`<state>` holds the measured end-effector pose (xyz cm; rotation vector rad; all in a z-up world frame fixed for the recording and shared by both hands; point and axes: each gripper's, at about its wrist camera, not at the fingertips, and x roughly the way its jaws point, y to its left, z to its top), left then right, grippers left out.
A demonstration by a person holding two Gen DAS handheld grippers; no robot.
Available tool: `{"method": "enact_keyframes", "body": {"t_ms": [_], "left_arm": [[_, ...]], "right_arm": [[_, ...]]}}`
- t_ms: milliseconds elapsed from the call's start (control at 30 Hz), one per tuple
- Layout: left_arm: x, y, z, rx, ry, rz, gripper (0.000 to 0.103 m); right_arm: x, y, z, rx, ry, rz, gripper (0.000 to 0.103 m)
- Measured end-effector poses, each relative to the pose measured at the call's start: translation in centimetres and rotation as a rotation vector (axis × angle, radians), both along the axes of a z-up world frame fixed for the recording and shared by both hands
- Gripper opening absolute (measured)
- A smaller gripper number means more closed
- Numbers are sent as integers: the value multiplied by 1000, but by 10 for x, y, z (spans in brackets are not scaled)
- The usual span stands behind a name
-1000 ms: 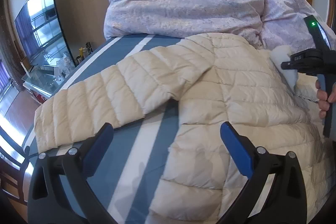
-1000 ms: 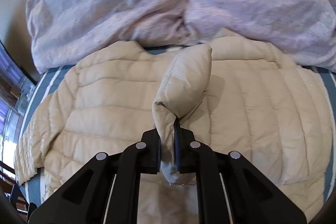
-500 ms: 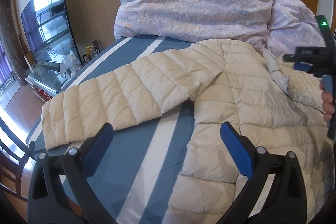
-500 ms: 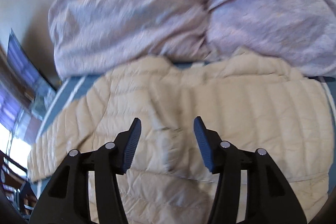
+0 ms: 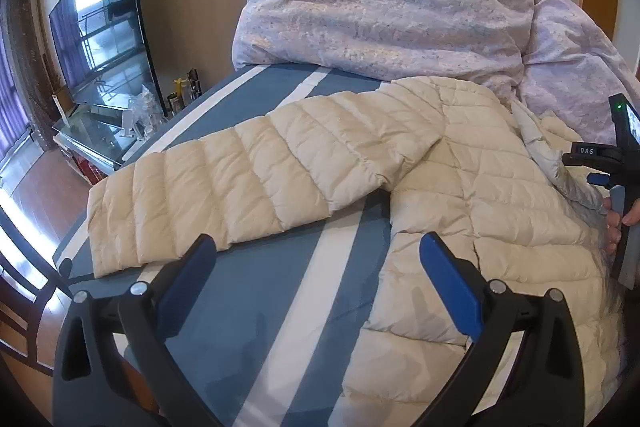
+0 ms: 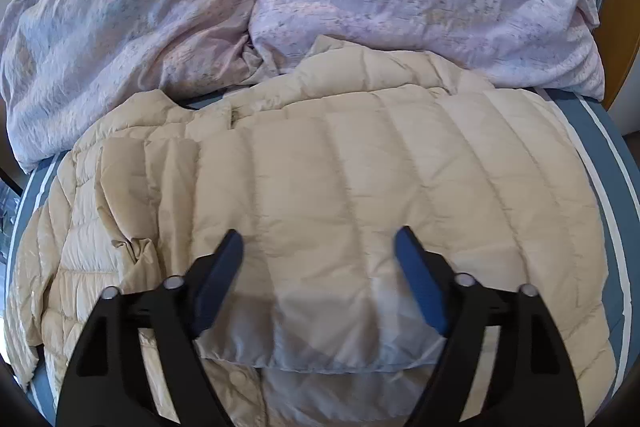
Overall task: Fold large clothes
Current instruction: 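Open the right tool to release the sleeve while the left tool moves to the other sleeve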
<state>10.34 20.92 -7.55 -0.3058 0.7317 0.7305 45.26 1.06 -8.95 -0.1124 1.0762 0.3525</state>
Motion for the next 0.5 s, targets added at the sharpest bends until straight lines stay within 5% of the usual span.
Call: {"method": "enact_keyframes", "body": {"t_ms": [267,367,500], "left_arm": [[-6,13,-5,-11,9,32,101],[-16,26,-6,-19,7,57,101],[-34,55,-11,-68,1,100,101]], "right_arm": [[-11,25,-22,-73,-3,6,101],[-20,33,-32,-134,-91,9,102],[-18,27,-34,-102,-71,6,102]]}}
